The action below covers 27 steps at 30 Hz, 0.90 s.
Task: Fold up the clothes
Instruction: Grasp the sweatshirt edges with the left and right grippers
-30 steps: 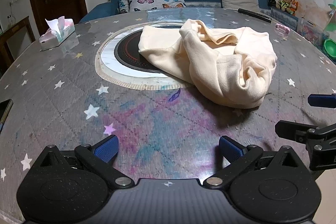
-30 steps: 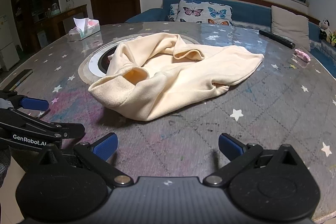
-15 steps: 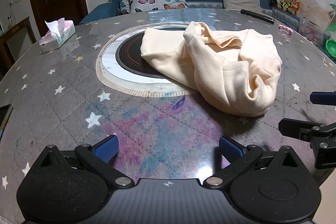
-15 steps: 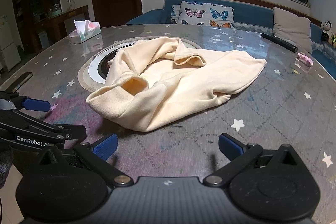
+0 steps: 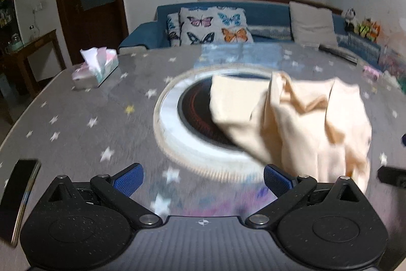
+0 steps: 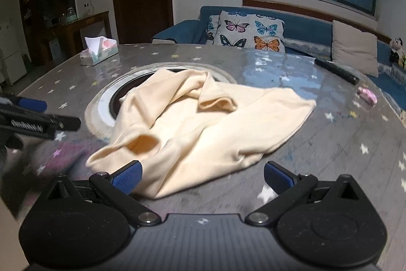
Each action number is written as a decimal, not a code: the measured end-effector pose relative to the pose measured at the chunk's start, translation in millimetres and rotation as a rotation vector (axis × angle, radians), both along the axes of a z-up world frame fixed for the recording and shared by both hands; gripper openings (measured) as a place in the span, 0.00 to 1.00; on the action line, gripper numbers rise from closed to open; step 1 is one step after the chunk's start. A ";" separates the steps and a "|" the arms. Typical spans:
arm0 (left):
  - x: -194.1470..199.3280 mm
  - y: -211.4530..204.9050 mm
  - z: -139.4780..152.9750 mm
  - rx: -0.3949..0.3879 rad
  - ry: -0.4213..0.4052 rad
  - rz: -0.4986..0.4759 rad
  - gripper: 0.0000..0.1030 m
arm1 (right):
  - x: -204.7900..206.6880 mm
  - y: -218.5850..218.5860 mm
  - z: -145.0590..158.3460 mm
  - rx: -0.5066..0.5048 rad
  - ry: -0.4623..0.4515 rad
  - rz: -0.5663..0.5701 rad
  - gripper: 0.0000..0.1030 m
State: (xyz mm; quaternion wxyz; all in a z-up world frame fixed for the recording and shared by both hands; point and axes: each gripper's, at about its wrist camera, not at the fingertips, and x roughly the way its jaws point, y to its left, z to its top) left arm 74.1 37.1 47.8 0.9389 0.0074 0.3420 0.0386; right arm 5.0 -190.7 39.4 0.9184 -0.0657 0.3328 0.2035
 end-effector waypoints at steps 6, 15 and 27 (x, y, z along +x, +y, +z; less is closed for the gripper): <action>39.3 -16.7 21.5 0.021 -0.055 -0.079 0.87 | 40.4 1.9 -2.1 -0.020 0.002 -0.027 0.95; 131.4 -58.2 10.4 0.063 0.018 -0.235 0.78 | 110.1 -24.4 -14.7 0.000 0.047 -0.136 0.84; 207.6 -79.4 -34.0 0.070 0.195 -0.324 0.18 | 189.9 -47.6 -27.8 0.050 0.098 -0.238 0.68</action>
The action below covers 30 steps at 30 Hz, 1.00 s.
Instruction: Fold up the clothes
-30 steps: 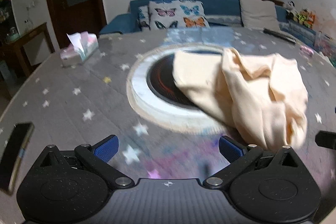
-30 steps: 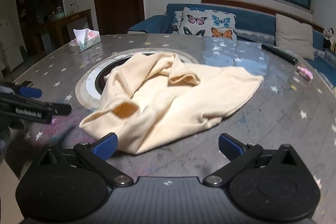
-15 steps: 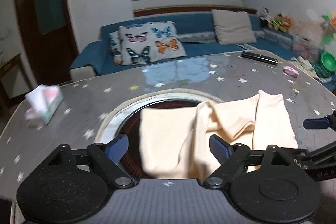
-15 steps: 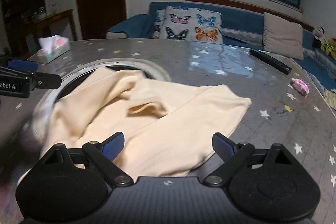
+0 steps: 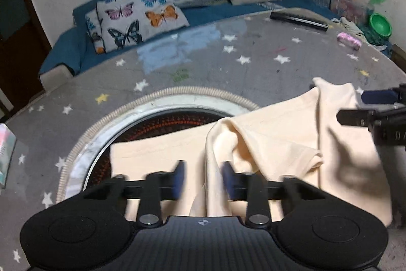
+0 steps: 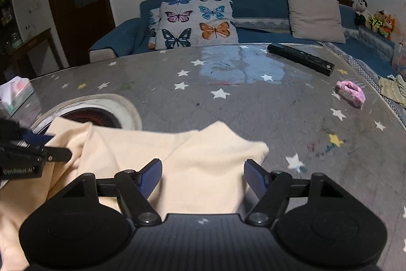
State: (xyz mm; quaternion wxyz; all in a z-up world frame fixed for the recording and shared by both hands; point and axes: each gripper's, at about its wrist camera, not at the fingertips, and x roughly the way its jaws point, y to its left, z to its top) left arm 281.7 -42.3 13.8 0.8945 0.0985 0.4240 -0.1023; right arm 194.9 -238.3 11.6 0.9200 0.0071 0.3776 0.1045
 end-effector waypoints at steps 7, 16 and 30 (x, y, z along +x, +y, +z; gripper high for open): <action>-39.0 30.7 19.6 -0.045 -0.111 0.115 0.03 | 11.3 17.9 -6.9 -0.022 0.005 0.012 0.57; -139.7 112.9 40.6 -0.120 -0.183 0.402 0.04 | 10.9 25.4 -15.1 -0.054 0.000 -0.011 0.13; -188.0 146.7 10.5 -0.124 -0.103 0.493 0.07 | -30.9 -15.2 7.8 0.016 -0.060 -0.092 0.06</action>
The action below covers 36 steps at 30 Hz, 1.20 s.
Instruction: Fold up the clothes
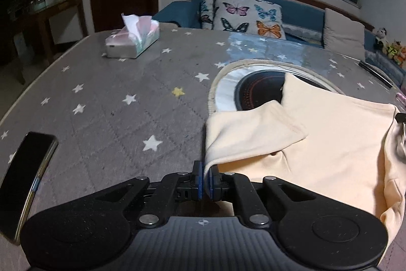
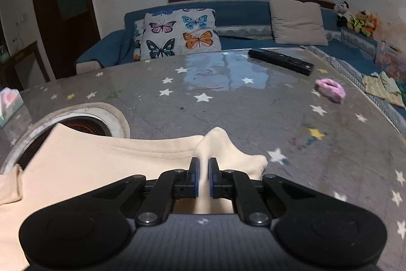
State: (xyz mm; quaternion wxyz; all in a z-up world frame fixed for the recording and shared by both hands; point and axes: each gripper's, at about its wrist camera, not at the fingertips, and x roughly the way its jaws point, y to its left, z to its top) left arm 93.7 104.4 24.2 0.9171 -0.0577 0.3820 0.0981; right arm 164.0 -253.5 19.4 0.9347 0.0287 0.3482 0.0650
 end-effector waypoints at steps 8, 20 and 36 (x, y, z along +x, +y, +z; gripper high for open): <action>-0.4 3.3 -7.8 -0.006 0.013 0.022 0.06 | -16.5 -25.7 10.2 0.013 -0.023 -0.043 0.02; -35.1 9.4 -9.7 -0.019 0.042 0.012 0.05 | -85.8 -79.9 14.2 -0.007 -0.042 -0.163 0.01; -67.7 -14.3 -2.4 0.062 0.059 -0.097 0.31 | -122.7 -137.0 -17.0 -0.089 0.058 -0.337 0.03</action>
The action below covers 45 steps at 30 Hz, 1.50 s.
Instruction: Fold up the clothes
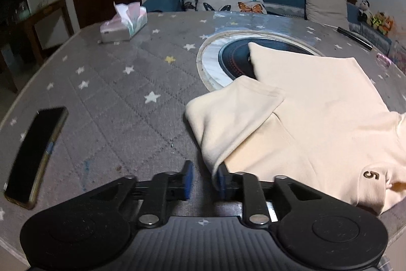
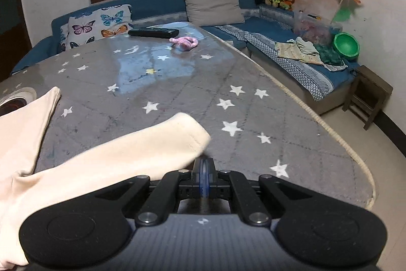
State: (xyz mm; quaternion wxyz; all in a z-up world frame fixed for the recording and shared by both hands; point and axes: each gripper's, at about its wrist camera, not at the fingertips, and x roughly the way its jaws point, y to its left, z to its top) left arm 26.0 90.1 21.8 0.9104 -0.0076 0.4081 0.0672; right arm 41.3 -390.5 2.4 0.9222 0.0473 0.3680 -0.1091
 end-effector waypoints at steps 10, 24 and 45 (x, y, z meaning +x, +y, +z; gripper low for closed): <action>15.6 -33.1 8.3 0.119 -0.082 -0.113 0.40 | 0.5 32.2 20.4 0.023 -0.054 0.169 0.19; 44.8 -30.9 -9.9 0.180 -0.125 -0.137 0.05 | 8.6 100.3 8.3 0.039 0.009 0.419 0.39; -2.6 31.5 1.0 0.123 -0.173 0.113 0.54 | 11.9 98.0 -1.6 0.029 0.045 0.405 0.47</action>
